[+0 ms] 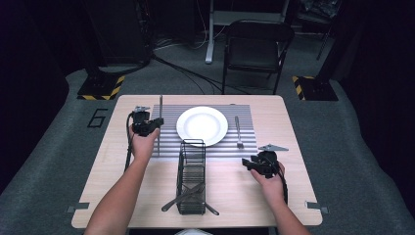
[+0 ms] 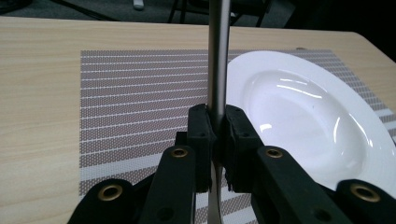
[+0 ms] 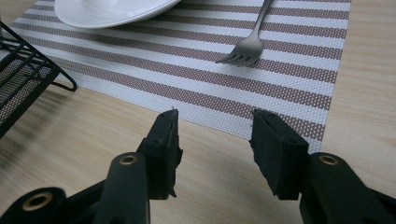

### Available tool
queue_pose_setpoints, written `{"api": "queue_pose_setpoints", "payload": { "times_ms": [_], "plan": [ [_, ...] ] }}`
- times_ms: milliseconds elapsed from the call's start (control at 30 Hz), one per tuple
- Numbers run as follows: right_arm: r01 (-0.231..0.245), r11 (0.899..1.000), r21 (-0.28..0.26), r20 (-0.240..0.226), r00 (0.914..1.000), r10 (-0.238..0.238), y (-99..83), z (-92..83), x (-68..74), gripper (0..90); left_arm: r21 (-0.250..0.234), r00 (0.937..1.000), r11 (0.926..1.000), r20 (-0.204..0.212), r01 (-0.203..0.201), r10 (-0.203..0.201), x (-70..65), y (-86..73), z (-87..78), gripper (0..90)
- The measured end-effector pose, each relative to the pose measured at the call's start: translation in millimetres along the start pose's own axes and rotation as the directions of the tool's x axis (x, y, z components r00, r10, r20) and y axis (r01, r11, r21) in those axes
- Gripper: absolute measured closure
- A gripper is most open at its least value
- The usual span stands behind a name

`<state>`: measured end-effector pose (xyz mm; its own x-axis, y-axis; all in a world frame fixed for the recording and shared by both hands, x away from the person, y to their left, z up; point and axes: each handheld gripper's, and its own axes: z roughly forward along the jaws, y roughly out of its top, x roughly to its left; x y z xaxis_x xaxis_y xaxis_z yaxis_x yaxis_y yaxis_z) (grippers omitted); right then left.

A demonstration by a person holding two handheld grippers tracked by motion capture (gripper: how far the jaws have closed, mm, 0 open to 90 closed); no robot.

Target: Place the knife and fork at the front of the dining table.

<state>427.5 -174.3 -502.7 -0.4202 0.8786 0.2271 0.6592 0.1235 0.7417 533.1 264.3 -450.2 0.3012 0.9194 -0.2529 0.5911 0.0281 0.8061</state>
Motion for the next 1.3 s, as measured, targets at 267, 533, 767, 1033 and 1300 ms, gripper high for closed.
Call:
{"api": "queue_pose_setpoints", "payload": {
  "times_ms": [267,533,767,1033,1300],
  "plan": [
    [0.001,1.0,0.005,-0.005,1.0,-0.001,0.1,1.9,0.3,51.6,-0.043,0.997,0.9977,-0.055,0.052,-0.054,-7.1,-0.7,13.7,82.1],
    [-0.014,1.0,0.005,-0.013,0.9998,0.014,0.0,3.3,-0.4,51.6,-0.036,0.9928,0.9957,-0.082,0.085,-0.088,-5.2,6.6,27.9,82.2],
    [-0.015,1.0,0.007,-0.021,0.9997,0.015,-0.1,4.8,-0.2,51.6,-0.018,0.9836,0.9911,-0.121,0.132,-0.133,0.2,3.9,41.6,82.2],
    [-0.022,1.0,0.004,-0.022,0.9995,0.022,-0.3,4.6,-1.9,51.6,0.001,0.9783,0.9913,-0.162,0.132,-0.13,-3.6,5.7,55.3,82.1],
    [-0.023,1.0,0.005,-0.028,0.9994,0.023,-0.6,5.2,-1.1,51.7,0.019,0.969,0.9896,-0.207,0.142,-0.135,-3.8,-0.6,67.2,82.2]
  ]
}}
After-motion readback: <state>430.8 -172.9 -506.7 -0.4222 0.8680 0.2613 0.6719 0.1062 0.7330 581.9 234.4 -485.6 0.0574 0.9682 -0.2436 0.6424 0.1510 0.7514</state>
